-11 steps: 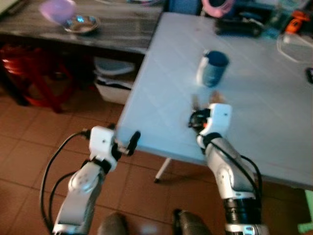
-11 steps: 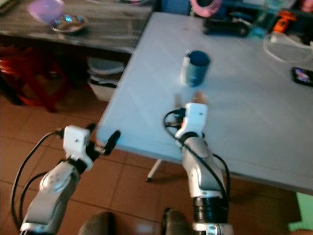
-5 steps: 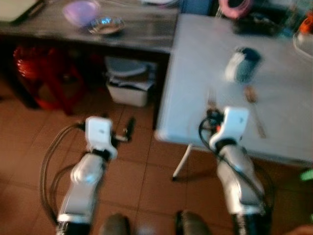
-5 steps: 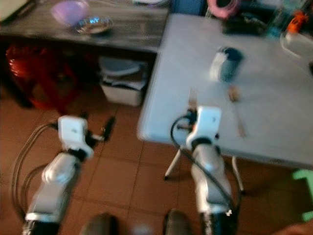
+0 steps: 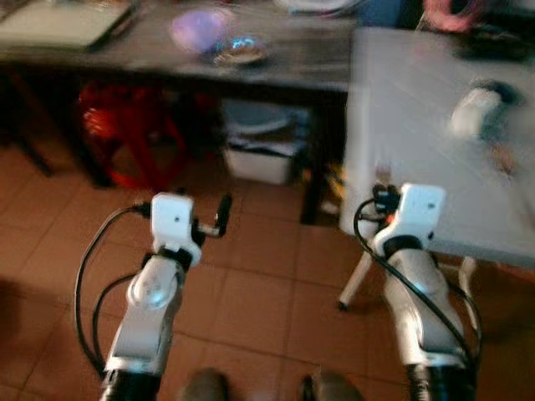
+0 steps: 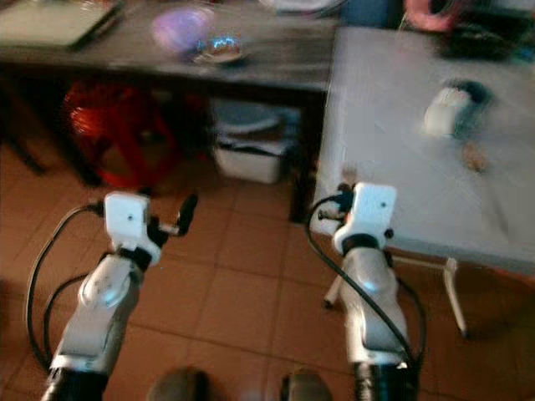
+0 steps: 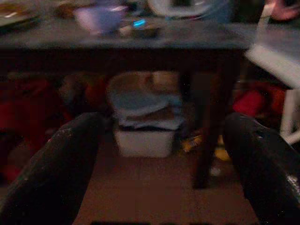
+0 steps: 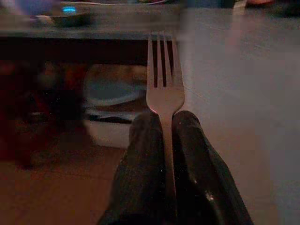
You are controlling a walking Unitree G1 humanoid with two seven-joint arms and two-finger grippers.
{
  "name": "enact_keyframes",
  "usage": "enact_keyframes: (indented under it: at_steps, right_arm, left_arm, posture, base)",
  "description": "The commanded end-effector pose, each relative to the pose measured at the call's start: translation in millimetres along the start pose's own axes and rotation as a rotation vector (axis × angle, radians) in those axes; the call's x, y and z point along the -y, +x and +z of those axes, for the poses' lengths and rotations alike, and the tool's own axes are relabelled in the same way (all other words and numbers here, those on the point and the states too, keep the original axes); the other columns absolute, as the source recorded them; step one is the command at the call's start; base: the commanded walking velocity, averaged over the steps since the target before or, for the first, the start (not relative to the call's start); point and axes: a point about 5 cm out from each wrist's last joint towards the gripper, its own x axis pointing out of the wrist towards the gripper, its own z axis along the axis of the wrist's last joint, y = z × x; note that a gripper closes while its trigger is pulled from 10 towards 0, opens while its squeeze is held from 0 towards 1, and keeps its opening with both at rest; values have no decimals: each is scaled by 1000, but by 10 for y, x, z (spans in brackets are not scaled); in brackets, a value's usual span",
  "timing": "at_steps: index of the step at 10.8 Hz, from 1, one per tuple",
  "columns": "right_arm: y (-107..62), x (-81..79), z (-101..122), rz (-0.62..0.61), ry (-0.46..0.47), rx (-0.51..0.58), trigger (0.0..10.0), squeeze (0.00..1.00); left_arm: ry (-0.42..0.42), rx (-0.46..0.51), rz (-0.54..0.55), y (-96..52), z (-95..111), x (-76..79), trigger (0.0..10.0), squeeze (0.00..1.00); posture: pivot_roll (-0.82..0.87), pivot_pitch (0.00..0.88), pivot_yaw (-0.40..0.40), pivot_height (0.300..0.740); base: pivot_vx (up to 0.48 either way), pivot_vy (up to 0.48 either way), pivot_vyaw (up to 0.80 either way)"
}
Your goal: Setting the table
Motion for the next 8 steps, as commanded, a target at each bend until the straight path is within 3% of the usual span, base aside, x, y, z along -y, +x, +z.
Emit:
enact_keyframes:
  at_steps: [1, 2, 3, 5, 6, 8]
  right_arm:
    - [10, -36, 52, 16, -6, 24, 0, 0]
    - [13, -34, 59, 19, -6, 26, 0, 0]
    - [5, -56, 59, 47, -10, 28, 10000, 0]
    - [-18, -61, 64, 47, -26, 36, 10000, 0]
    - [-25, -80, 117, 75, 5, 76, 10000, 0]
    - [5, -28, 96, 30, 46, 40, 10000, 0]
  left_arm:
    - [10, -6, 6, -1, -10, -15, 10000, 0]
    - [16, 4, 13, -3, 6, -13, 10000, 0]
    - [13, 4, 15, -4, 5, -14, 10000, 0]
    - [9, 3, 22, -2, -5, -21, 10000, 0]
    - [15, 17, 19, 0, 10, -19, 10000, 0]
    - [11, 22, 5, 3, 21, 10, 10000, 0]
  posture:
    - [-33, 114, 8, 740]
    - [-31, 115, 5, 740]
    - [-32, 115, 4, 740]
    - [-38, 115, 5, 740]
    - [-40, 116, 5, 740]
    - [-39, 116, 4, 740]
  base:
    - [356, 322, 0]
    - [398, 266, 0]
    - [398, 266, 0]
    - [401, 262, 0]
    - [401, 262, 0]
    - [463, 0, 0]
